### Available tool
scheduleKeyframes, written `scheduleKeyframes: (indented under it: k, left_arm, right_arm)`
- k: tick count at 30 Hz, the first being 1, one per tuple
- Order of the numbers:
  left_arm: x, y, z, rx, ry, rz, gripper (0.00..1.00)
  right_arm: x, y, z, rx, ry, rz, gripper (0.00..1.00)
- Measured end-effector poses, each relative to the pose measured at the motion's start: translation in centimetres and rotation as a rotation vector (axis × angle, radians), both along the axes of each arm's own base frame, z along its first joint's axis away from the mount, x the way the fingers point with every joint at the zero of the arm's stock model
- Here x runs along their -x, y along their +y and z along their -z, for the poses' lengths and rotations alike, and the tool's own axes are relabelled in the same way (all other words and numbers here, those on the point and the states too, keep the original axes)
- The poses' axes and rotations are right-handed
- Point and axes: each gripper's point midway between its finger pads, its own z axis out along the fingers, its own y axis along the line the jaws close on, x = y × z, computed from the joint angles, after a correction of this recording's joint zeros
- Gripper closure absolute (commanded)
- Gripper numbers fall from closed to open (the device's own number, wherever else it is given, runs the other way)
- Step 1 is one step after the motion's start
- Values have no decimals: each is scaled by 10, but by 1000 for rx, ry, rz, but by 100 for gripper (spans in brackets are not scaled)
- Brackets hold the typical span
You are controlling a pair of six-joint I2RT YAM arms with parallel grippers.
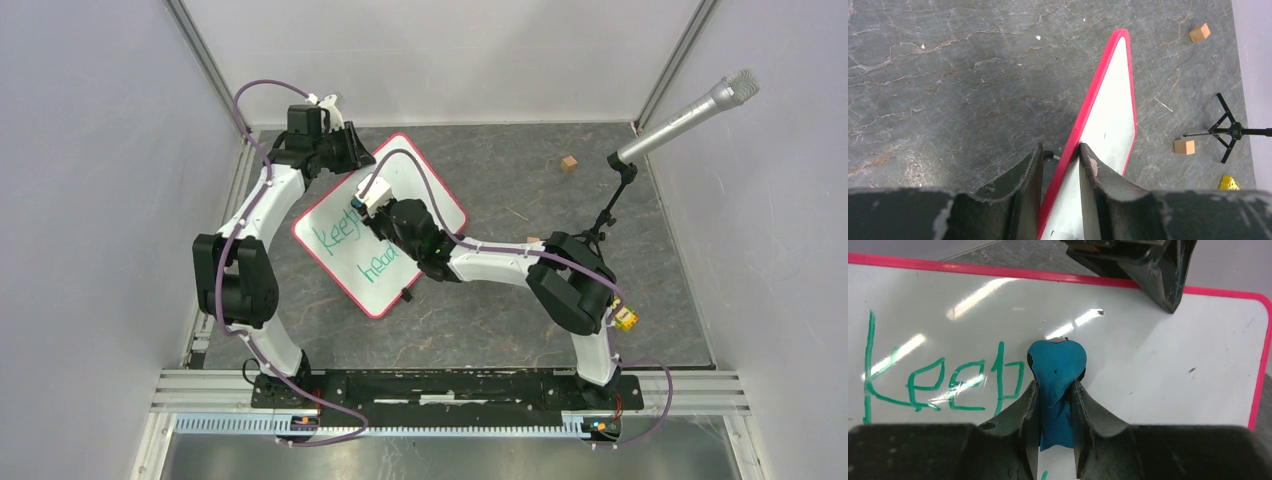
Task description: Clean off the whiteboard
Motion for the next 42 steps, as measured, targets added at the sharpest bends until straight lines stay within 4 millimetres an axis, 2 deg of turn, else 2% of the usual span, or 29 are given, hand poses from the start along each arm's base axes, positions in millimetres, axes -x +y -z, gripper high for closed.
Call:
scheduleKeyframes:
  k: [9,13,22,29,35,42]
  left_arm:
    - [-4,-2,-2,-7,-22,-6,68]
    - [-4,-2,-1,-7,-28,-8,68]
    - [-1,-1,-2,1,-33,-16,70]
    - [-1,0,-2,2,-37,-23,71]
    - [-3,0,-3,0,-48,-28,71]
    - [-5,-2,-5,0,-60,-26,71]
  right_arm:
    - [-15,-34,12,-51,84,64,71]
    - [-17,-38,14,-52,90,73,71]
    - [1,-22,13,-4,43,15,72]
    - [27,12,5,21,-10,-106,72]
    - [20,19,0,21,-20,-105,72]
    - [7,9,-1,-47,36,-65,72]
